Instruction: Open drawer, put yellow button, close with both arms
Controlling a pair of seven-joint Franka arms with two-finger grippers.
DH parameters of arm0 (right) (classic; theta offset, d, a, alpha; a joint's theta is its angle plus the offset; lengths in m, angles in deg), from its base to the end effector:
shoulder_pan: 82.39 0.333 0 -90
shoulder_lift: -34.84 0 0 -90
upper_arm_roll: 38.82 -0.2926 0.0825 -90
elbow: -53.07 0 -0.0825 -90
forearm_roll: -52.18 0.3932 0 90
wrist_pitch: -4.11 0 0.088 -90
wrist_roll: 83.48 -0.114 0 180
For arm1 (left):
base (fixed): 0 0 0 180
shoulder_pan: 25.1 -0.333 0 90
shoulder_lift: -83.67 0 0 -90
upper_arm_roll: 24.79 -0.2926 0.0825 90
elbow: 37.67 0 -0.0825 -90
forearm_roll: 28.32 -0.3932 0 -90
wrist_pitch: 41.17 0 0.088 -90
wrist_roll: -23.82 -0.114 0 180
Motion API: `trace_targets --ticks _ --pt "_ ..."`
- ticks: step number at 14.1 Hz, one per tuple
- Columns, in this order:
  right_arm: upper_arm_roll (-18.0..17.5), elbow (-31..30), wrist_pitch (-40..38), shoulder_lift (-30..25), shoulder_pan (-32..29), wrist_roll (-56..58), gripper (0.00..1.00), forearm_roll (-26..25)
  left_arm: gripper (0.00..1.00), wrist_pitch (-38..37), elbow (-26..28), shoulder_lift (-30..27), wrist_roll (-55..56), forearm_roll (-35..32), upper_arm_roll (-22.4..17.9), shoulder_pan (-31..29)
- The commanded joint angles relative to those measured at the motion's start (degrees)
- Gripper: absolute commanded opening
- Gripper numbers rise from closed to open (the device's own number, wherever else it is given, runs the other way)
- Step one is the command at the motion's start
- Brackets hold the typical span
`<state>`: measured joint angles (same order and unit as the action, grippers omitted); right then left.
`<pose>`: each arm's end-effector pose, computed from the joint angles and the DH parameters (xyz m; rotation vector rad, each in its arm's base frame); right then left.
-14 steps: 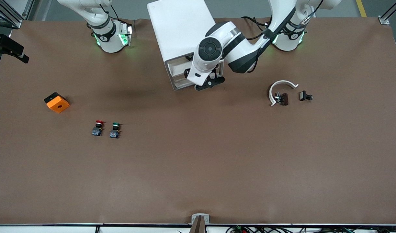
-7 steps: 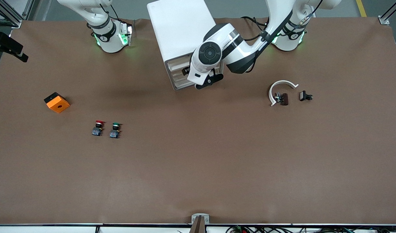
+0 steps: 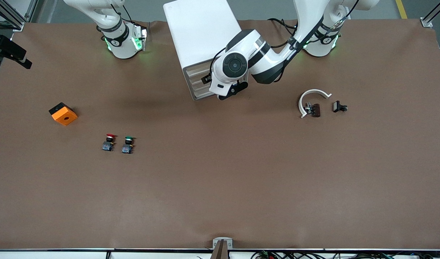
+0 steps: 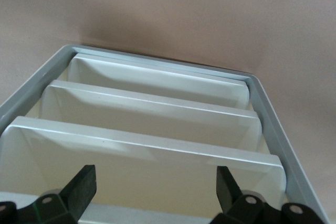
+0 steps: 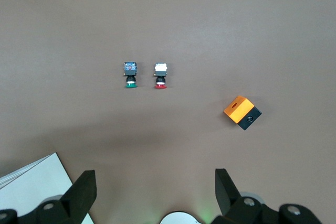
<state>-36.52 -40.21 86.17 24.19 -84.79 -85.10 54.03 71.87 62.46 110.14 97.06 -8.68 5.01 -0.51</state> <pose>0.4918 -0.0384 0.6532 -3.0976 0.1632 0.0140 0.3677 -0.5166 0.3022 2.8582 0.7630 -0.8459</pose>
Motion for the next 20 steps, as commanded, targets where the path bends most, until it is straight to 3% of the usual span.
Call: trace_targets --ticks 1,10,20 --pt "0.2 -1.7 0.8 -1.7 0.2 -0.6 1.00 -0.4 1.00 -0.6 -0.1 0.0 1.5 2.9 1.5 -1.2" --pt "0.3 -1.6 1.0 -1.6 0.2 -0.2 1.00 -0.5 1.00 -0.7 -1.2 0.1 0.9 1.3 0.9 -2.3" --pt "0.2 -1.6 1.4 -1.6 0.3 -0.2 1.00 -0.6 1.00 -1.2 -3.5 -2.5 -1.9 -12.0 1.2 -14.5"
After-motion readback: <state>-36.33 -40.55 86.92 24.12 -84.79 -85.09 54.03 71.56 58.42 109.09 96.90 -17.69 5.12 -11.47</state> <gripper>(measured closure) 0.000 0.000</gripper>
